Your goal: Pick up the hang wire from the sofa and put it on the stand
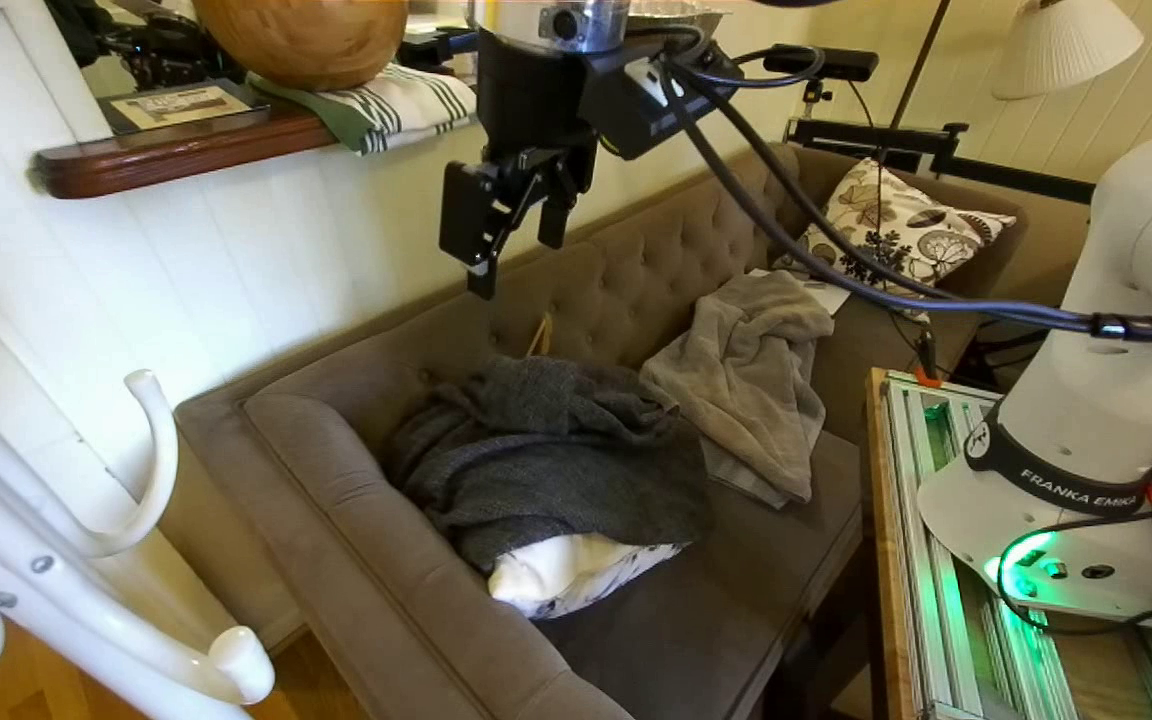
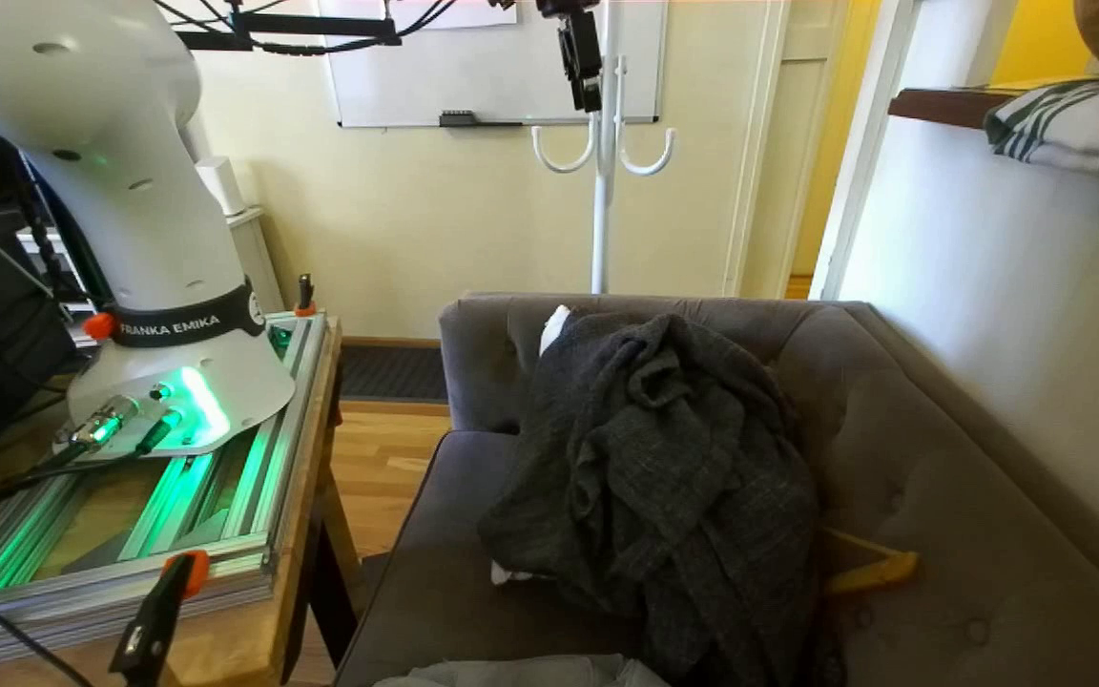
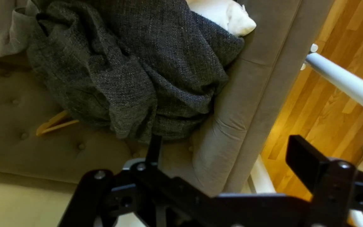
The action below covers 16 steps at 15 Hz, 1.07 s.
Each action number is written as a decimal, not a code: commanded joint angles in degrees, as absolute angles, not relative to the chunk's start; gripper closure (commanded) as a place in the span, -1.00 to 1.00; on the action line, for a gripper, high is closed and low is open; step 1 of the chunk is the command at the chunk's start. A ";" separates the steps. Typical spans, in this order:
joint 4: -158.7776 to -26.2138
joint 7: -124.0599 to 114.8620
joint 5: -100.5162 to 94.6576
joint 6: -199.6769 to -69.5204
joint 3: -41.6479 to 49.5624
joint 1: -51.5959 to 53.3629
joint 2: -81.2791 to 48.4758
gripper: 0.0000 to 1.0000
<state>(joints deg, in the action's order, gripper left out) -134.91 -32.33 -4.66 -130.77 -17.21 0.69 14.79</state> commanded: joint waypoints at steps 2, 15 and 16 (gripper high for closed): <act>-137.33 -38.93 -6.76 -133.07 -11.14 -3.00 11.97 -1.00; -140.31 -52.94 -3.25 -156.96 7.45 -10.67 -6.28 -1.00; -139.29 -52.58 -1.52 -156.96 8.53 -10.58 -8.30 -1.00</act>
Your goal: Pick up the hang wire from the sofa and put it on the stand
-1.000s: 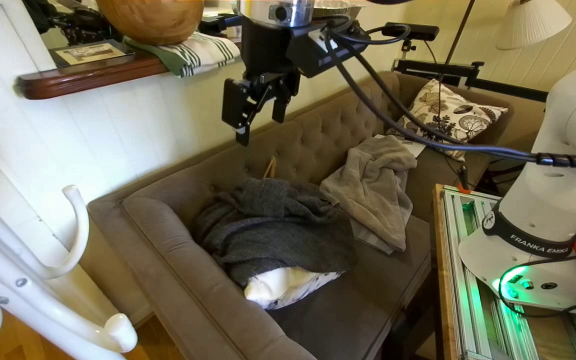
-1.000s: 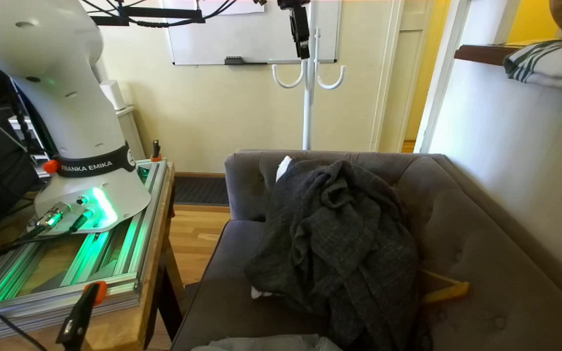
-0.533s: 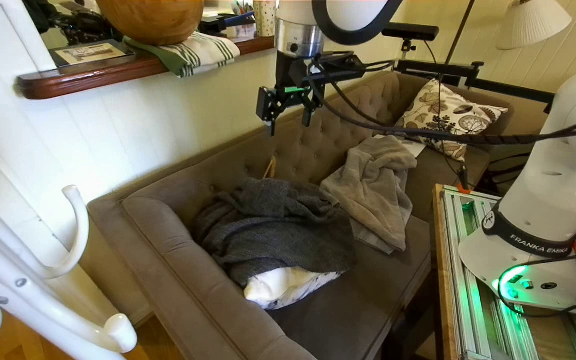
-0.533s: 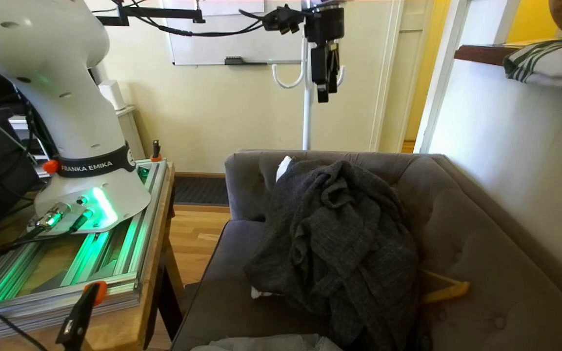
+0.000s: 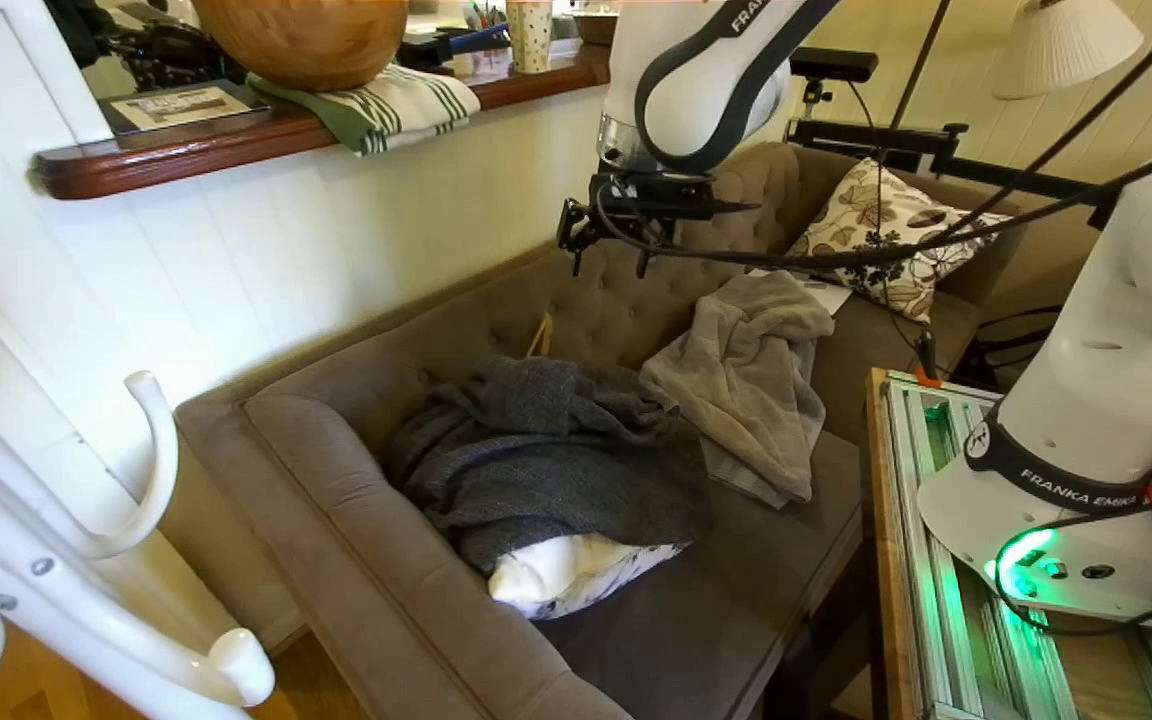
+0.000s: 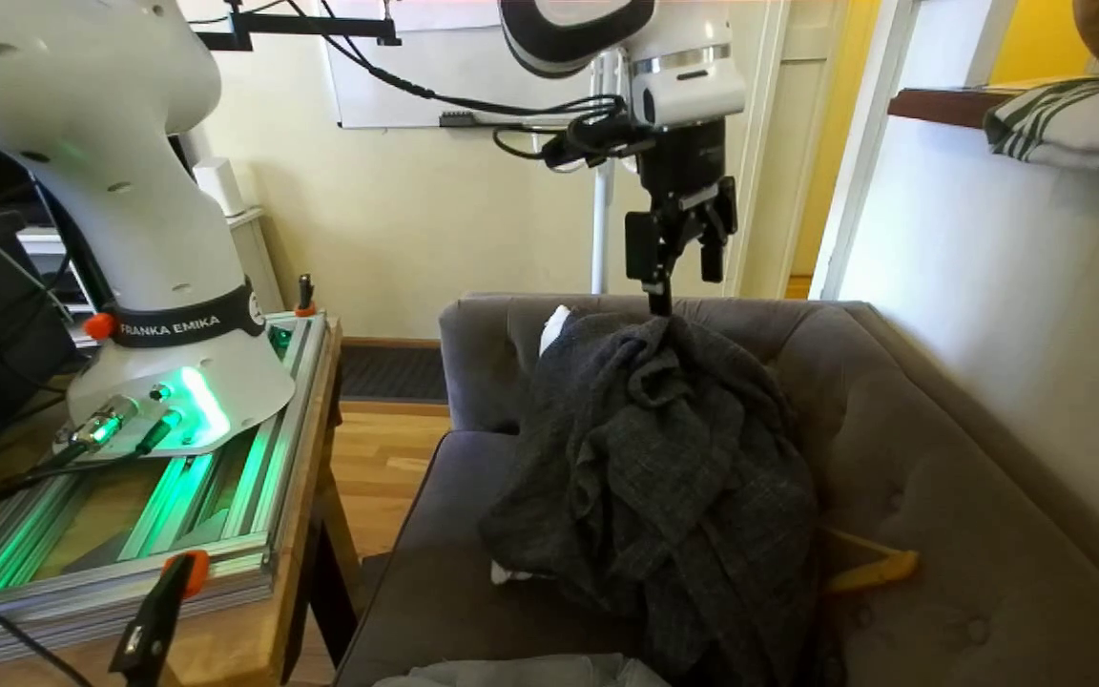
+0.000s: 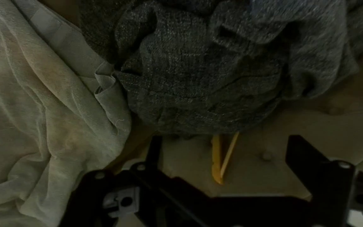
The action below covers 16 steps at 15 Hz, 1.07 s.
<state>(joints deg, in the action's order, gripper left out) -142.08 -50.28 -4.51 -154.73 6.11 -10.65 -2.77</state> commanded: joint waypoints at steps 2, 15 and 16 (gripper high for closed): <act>-141.10 -50.66 -2.29 -155.71 9.80 -9.42 -5.94 -1.00; -117.34 -69.08 0.70 -145.20 17.31 -6.51 -28.12 -1.00; -114.21 -72.05 0.65 -143.96 18.01 -6.16 -30.77 -1.00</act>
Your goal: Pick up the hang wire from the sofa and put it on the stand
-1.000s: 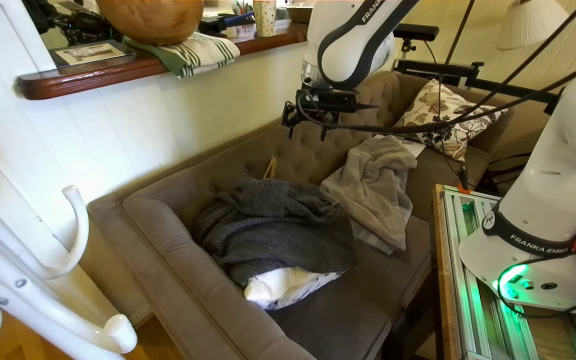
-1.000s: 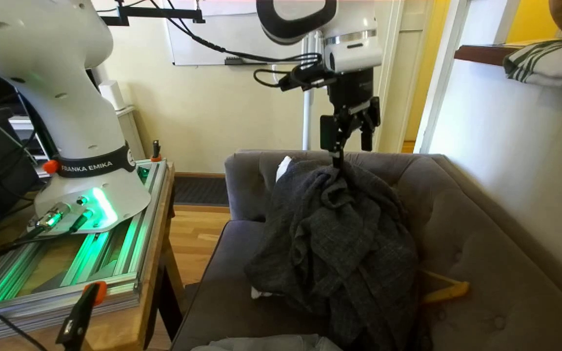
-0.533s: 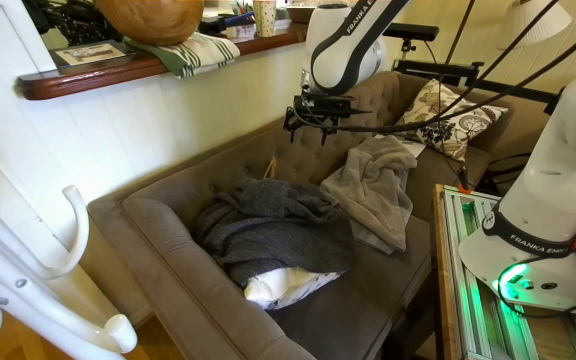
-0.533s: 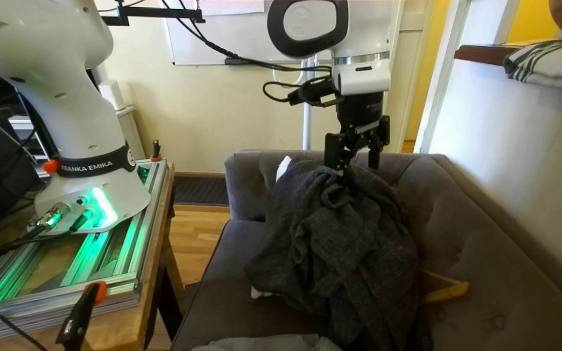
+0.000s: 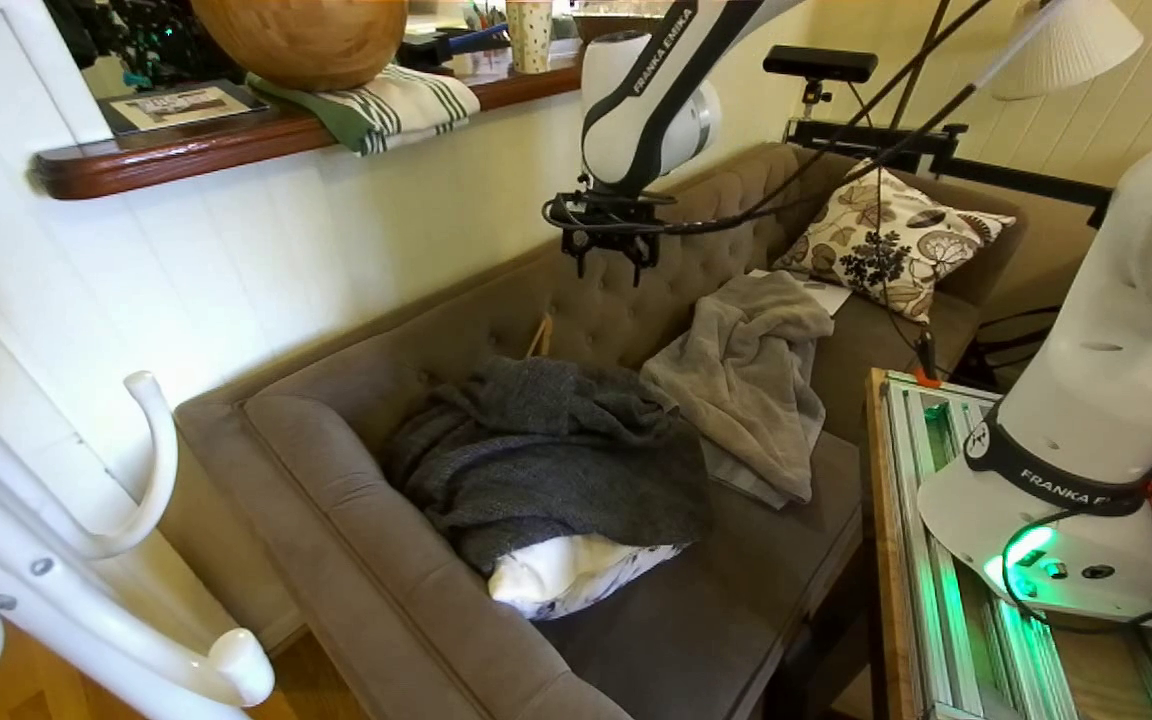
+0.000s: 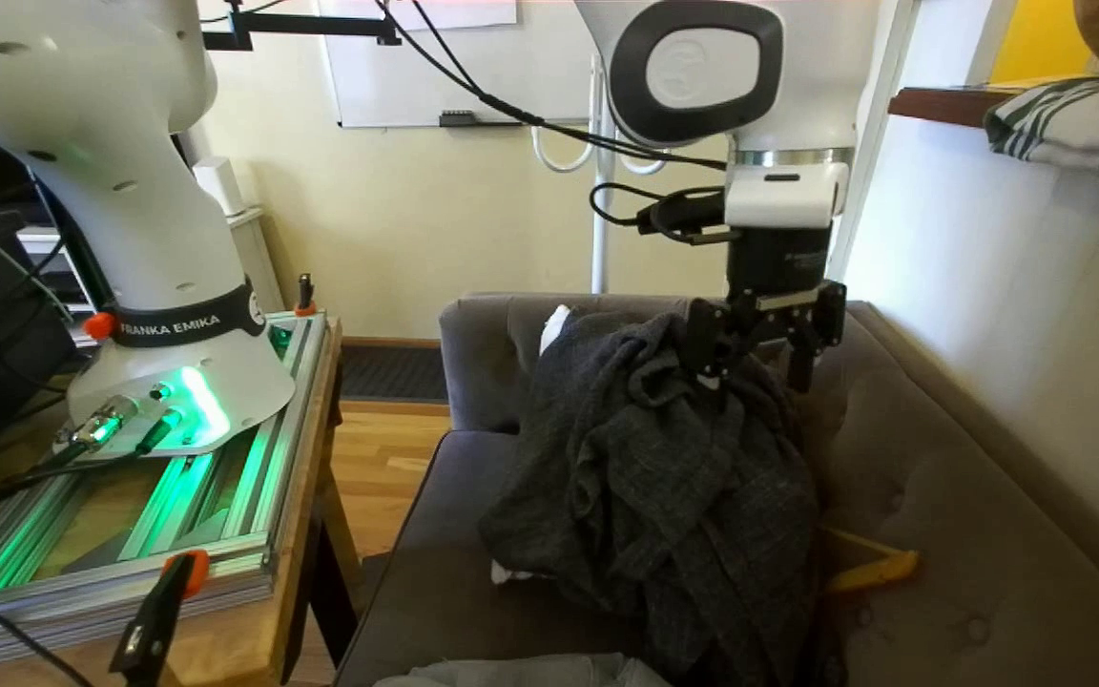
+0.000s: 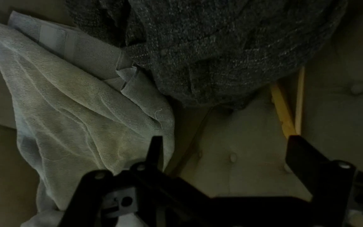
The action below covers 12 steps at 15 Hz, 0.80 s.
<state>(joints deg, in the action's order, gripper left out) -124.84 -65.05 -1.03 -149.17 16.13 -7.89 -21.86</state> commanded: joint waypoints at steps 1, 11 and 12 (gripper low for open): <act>-111.01 -74.70 1.11 -142.34 18.17 -6.09 -33.41 -1.00; -98.65 -88.45 1.41 -146.50 19.57 -5.07 -47.92 -1.00; -97.18 -89.19 1.38 -146.30 19.75 -4.91 -49.56 -1.00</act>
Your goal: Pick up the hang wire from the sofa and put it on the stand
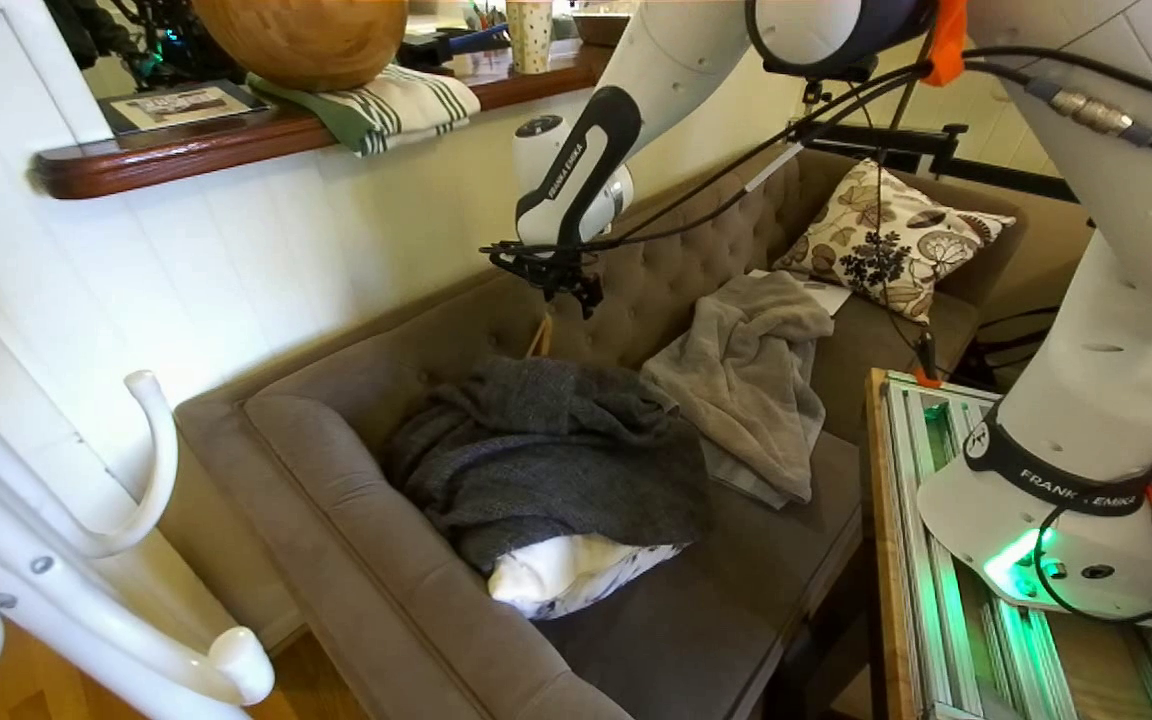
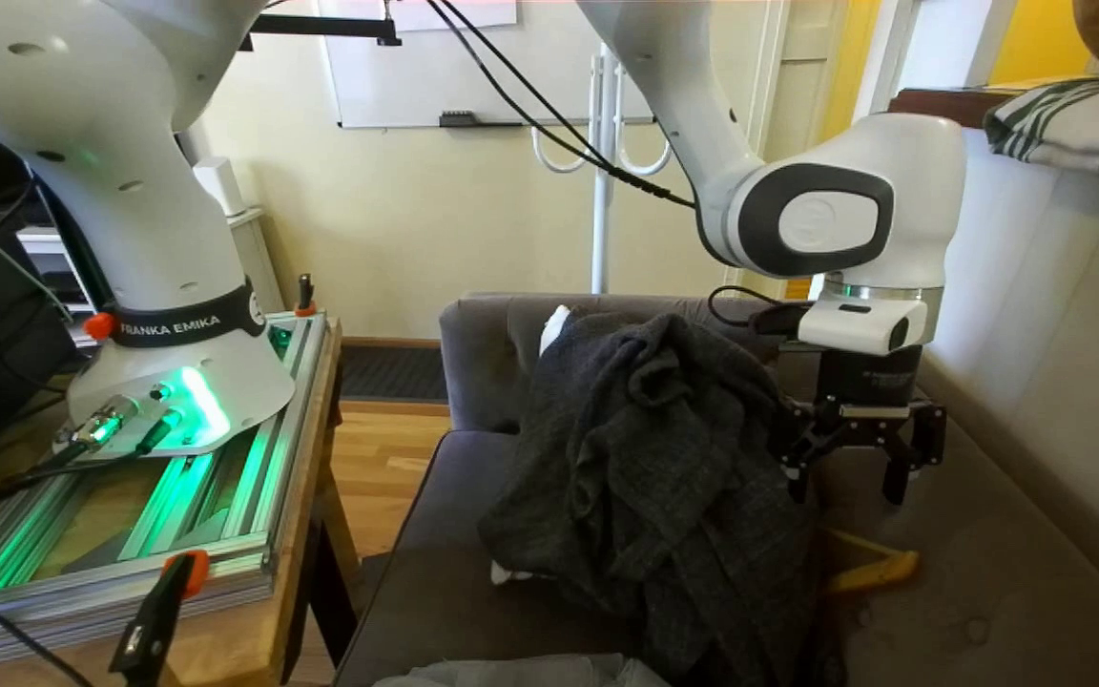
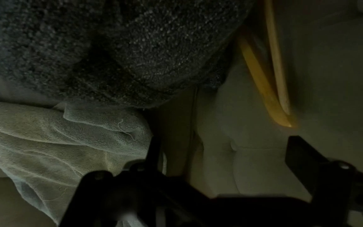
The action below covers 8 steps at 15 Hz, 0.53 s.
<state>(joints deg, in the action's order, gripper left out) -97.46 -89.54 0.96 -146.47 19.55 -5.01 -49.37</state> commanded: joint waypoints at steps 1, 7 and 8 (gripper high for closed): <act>-96.08 -89.59 1.36 -146.23 19.87 -4.81 -50.73 -1.00; -89.37 -90.06 2.20 -142.20 19.02 -6.10 -55.18 -1.00; -87.87 -89.58 2.49 -141.07 18.36 -6.73 -56.01 -1.00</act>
